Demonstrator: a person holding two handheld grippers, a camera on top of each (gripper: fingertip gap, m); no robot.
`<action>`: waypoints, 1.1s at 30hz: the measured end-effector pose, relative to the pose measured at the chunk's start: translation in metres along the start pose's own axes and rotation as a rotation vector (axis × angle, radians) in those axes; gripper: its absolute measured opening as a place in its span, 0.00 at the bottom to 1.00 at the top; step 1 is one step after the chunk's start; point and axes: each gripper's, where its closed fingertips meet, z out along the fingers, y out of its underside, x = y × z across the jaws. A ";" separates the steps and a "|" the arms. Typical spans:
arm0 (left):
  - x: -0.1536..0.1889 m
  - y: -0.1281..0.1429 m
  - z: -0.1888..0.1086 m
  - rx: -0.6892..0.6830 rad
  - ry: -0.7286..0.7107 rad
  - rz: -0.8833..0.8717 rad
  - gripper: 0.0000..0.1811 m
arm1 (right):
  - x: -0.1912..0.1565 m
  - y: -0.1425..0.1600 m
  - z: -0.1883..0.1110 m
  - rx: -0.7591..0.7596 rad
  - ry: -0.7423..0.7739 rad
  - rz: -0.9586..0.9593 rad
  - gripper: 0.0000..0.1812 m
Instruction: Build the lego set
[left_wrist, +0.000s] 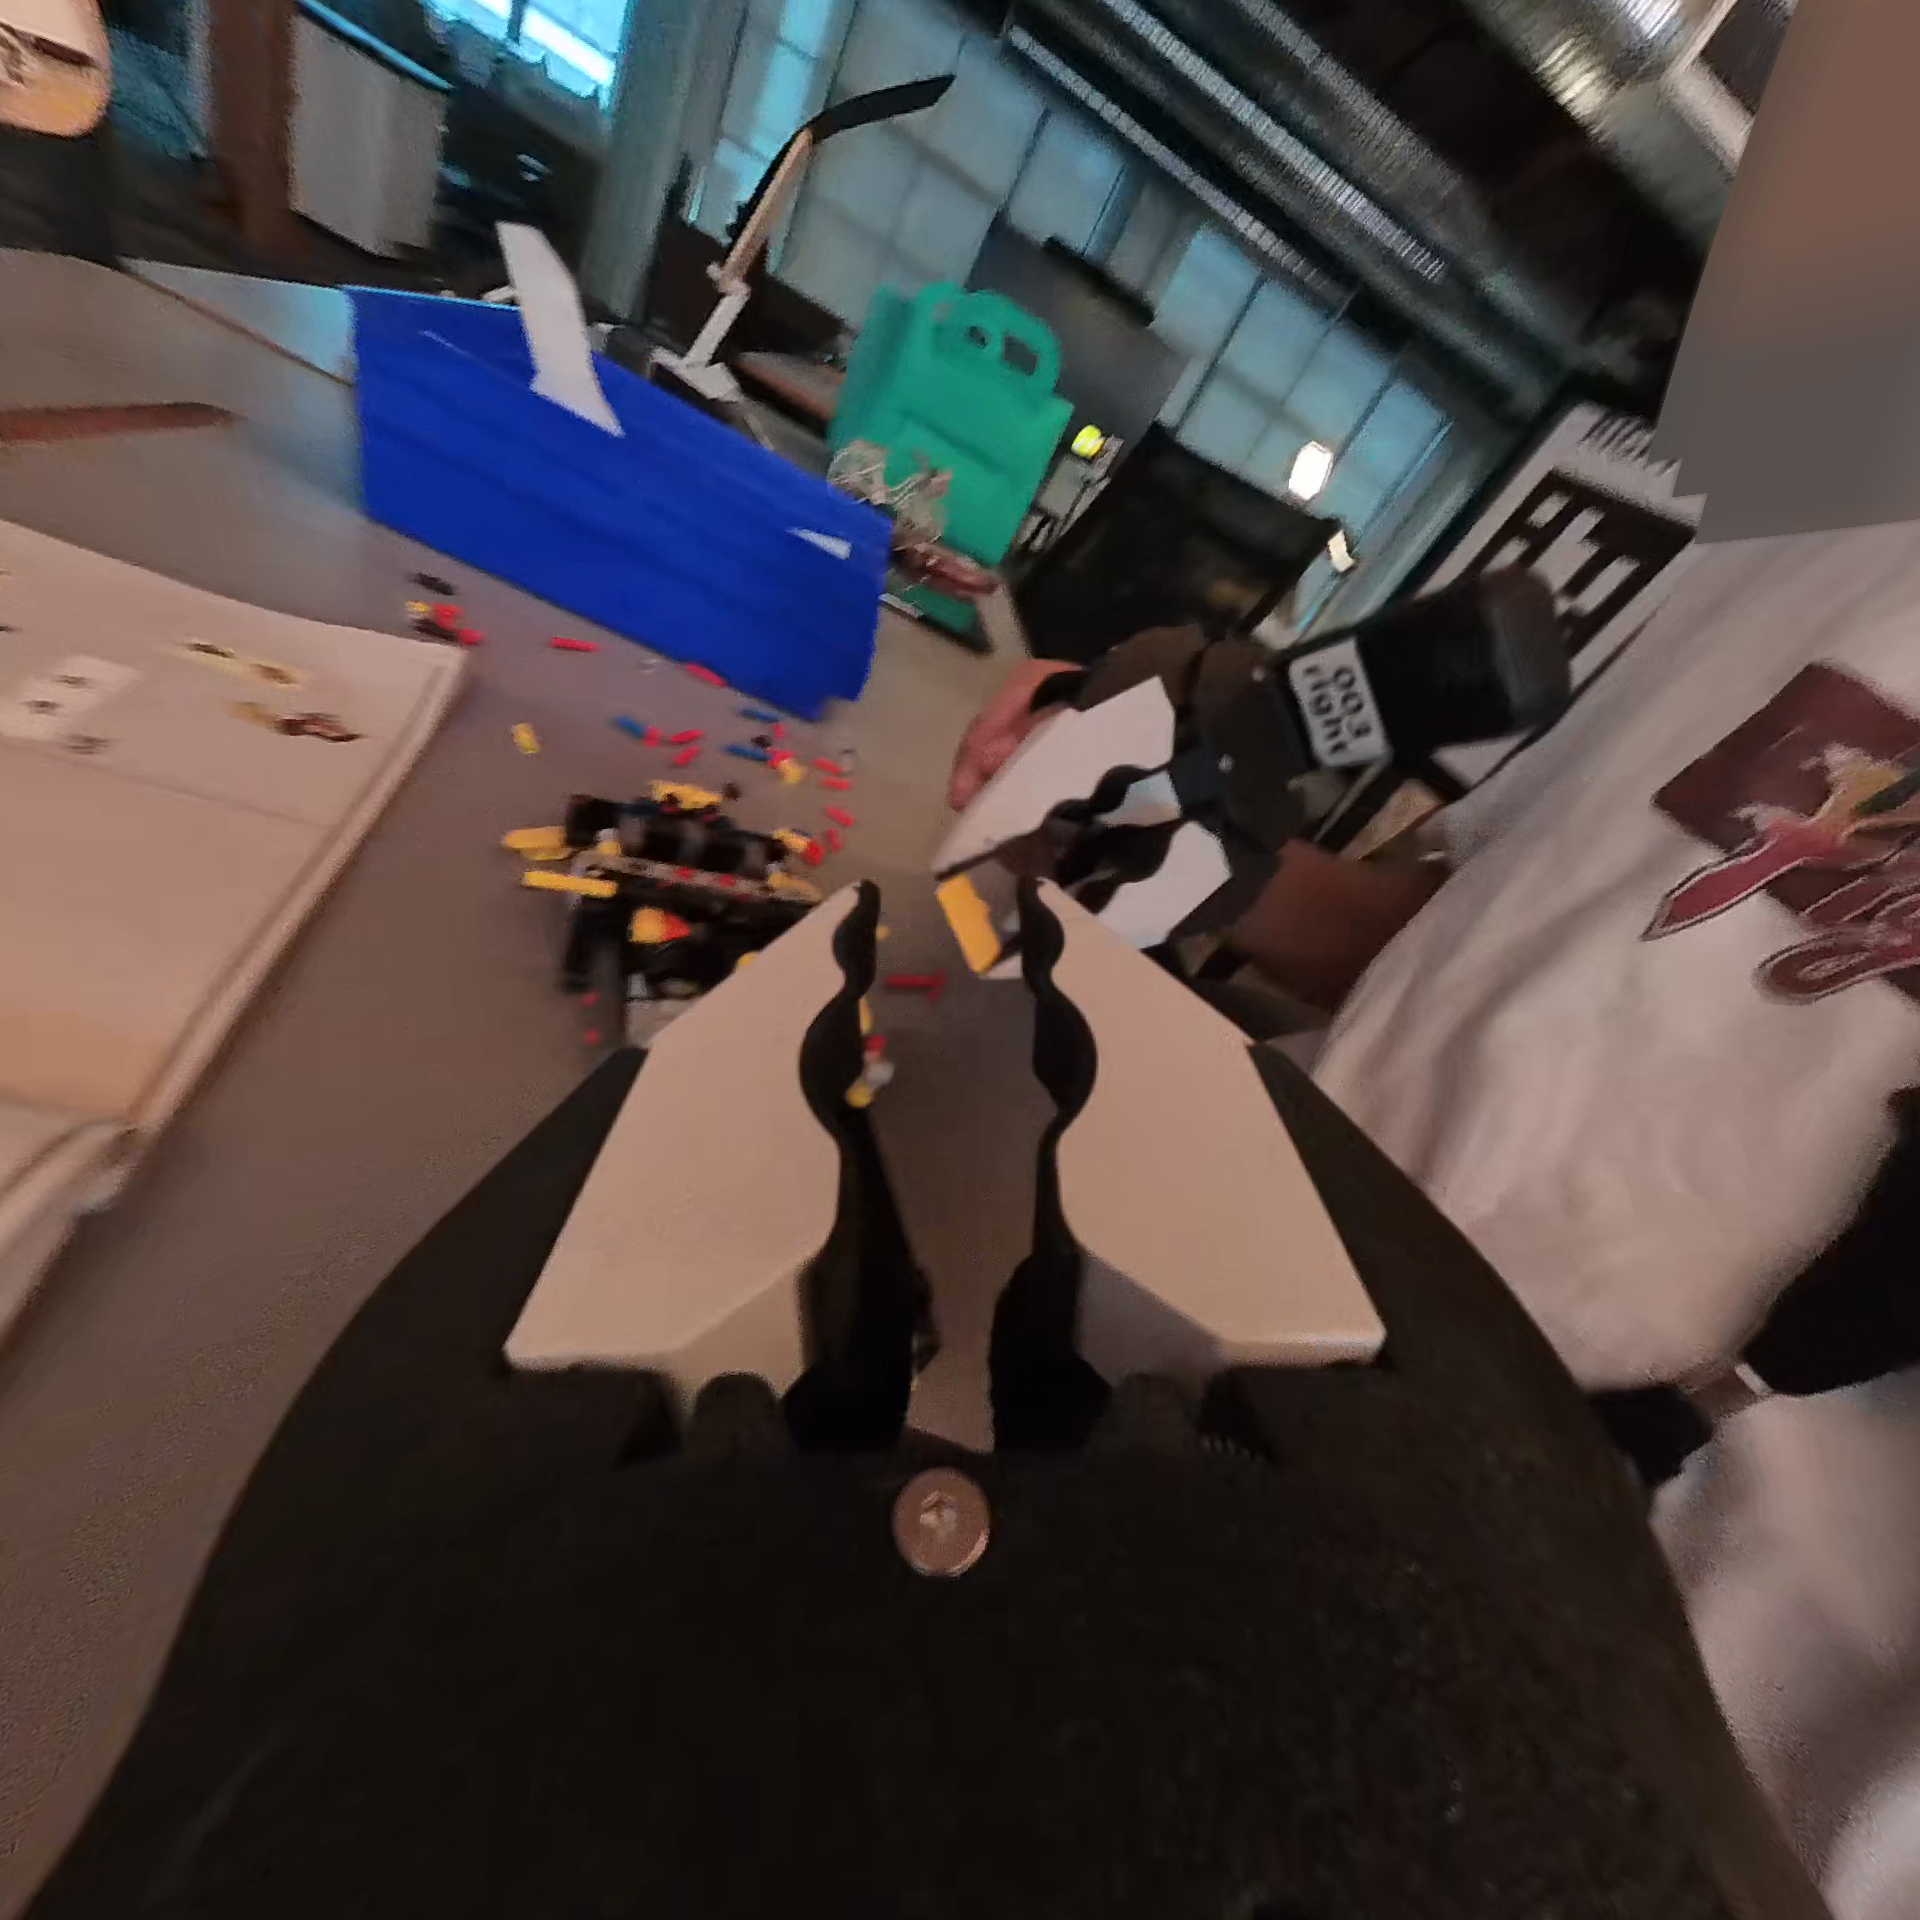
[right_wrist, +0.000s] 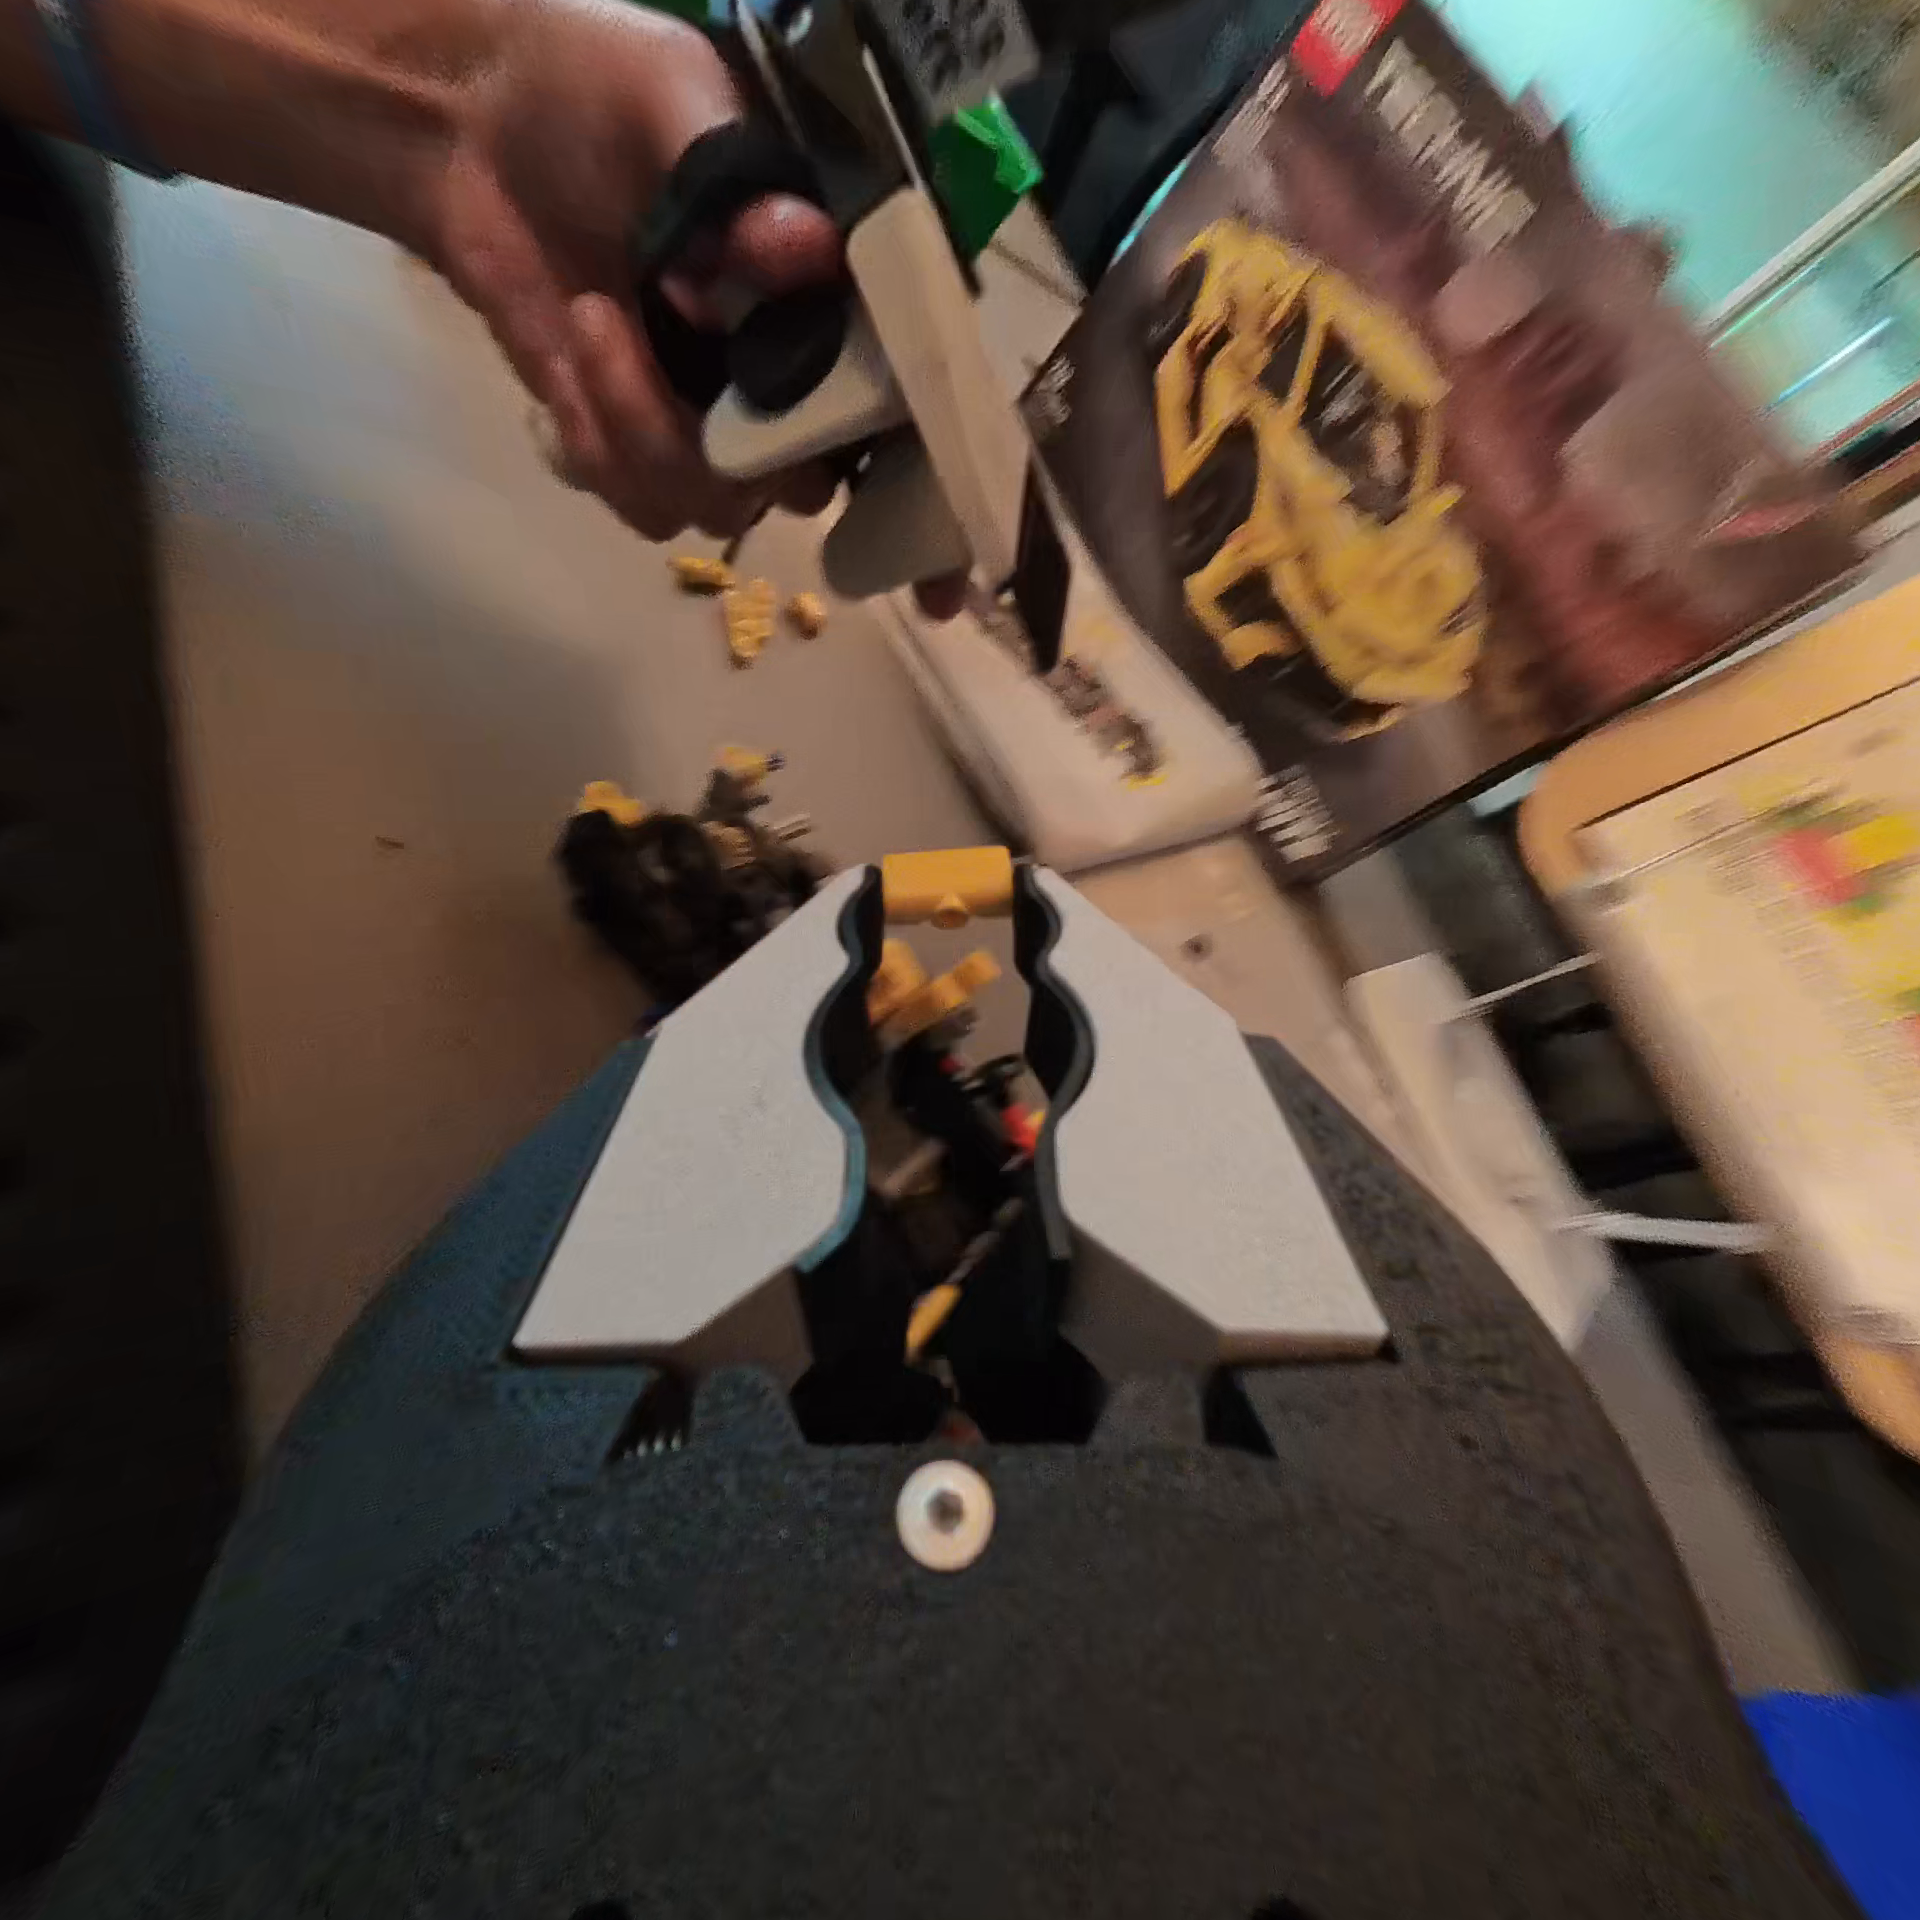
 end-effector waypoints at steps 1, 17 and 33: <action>0.003 0.000 0.005 0.013 0.029 -0.036 0.15 | 0.006 -0.004 0.001 0.002 0.039 -0.051 0.13; 0.005 -0.007 0.031 0.160 0.113 -0.230 0.04 | 0.033 -0.028 0.003 0.111 0.421 -0.079 0.13; -0.016 0.014 0.028 -0.161 -0.436 0.844 0.04 | 0.017 -0.004 0.007 0.114 -0.207 0.913 0.16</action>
